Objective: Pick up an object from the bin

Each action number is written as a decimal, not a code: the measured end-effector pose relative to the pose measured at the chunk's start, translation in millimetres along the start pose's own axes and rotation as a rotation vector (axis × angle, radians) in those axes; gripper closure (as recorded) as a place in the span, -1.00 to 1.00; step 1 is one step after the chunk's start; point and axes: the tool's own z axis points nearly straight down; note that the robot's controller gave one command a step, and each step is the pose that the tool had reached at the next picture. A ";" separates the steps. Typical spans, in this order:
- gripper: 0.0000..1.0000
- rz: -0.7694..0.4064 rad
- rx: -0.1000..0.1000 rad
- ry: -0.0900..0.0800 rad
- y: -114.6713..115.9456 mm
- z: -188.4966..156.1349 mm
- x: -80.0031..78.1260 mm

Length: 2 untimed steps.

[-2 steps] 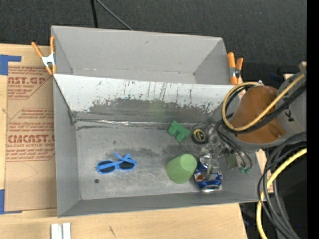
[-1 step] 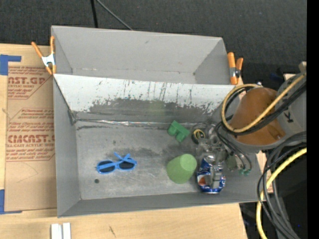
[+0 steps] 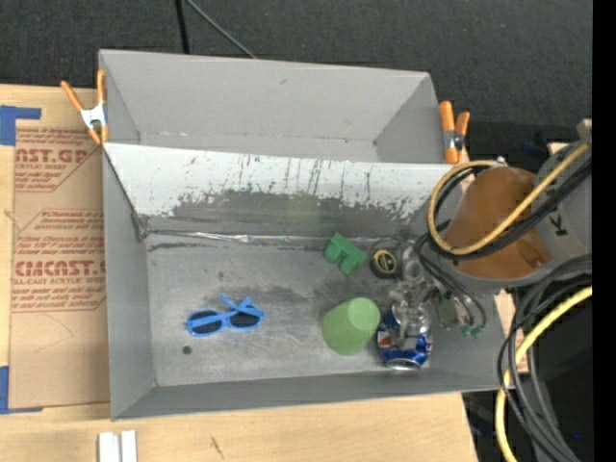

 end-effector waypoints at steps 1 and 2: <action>-1.00 0.000 0.000 0.002 -0.2 2.5 1.5; 1.00 -0.001 0.000 0.001 0.1 0.3 0.3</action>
Offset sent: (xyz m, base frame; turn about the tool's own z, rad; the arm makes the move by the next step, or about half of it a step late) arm 0.0000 0.0000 0.0000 0.0000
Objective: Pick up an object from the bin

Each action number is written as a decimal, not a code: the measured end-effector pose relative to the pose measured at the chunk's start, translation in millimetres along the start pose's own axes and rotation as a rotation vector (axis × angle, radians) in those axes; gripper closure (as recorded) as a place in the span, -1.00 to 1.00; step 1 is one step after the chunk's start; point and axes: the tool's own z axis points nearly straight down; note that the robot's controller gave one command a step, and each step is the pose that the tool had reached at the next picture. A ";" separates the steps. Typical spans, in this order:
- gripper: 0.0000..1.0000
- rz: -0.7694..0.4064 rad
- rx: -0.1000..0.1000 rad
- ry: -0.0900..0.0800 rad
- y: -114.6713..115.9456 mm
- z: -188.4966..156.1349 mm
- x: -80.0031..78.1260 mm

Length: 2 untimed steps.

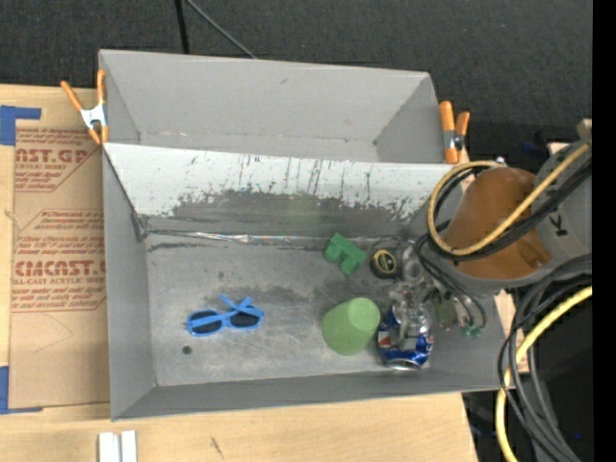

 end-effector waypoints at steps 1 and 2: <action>-1.00 0.000 0.000 0.002 -0.2 2.3 1.3; 1.00 0.000 0.000 0.000 0.0 0.2 0.1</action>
Offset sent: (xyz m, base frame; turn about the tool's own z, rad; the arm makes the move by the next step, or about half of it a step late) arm 0.0000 0.0000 0.0000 0.0000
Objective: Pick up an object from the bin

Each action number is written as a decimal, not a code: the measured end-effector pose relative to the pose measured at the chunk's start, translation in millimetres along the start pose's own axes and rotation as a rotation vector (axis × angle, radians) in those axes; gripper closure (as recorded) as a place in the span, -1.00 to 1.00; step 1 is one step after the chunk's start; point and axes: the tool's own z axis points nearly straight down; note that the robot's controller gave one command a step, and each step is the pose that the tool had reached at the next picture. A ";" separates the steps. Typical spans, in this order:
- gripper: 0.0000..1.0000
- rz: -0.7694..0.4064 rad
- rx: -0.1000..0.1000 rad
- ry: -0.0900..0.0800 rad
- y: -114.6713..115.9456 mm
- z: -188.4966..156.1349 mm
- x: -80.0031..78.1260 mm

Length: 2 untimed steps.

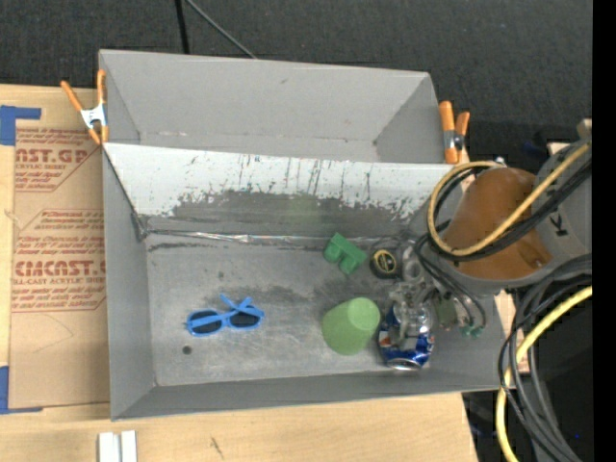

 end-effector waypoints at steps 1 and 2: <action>1.00 0.121 -0.003 0.004 70.9 14.5 16.7; 1.00 -0.002 0.002 0.005 17.4 -51.2 1.9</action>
Offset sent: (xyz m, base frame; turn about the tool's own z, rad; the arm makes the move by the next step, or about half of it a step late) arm -0.0199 0.0657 -0.0153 0.1266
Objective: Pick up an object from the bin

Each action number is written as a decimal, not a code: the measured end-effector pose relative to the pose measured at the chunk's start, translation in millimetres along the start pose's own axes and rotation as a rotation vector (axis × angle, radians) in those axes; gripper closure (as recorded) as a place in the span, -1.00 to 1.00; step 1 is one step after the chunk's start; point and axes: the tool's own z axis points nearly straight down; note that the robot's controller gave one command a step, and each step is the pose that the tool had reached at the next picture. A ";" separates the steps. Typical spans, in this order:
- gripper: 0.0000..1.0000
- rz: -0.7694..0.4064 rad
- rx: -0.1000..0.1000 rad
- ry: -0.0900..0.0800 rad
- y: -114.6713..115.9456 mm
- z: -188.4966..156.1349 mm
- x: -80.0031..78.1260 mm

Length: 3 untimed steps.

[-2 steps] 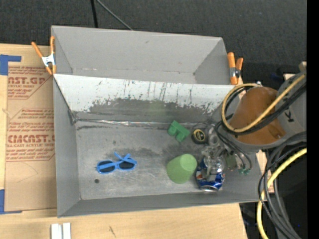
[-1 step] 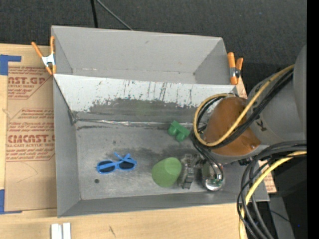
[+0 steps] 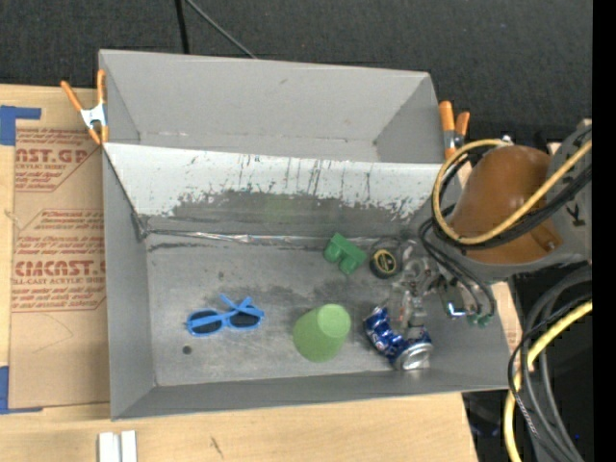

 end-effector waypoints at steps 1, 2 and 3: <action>1.00 -0.270 -0.005 0.009 2.5 68.7 -0.2; -1.00 -0.269 -0.004 0.005 2.3 67.2 -1.3; -1.00 -0.388 -0.008 0.003 -58.7 61.4 1.0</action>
Offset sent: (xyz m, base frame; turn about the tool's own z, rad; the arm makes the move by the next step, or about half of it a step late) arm 0.0016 0.0010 -0.0665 -0.2687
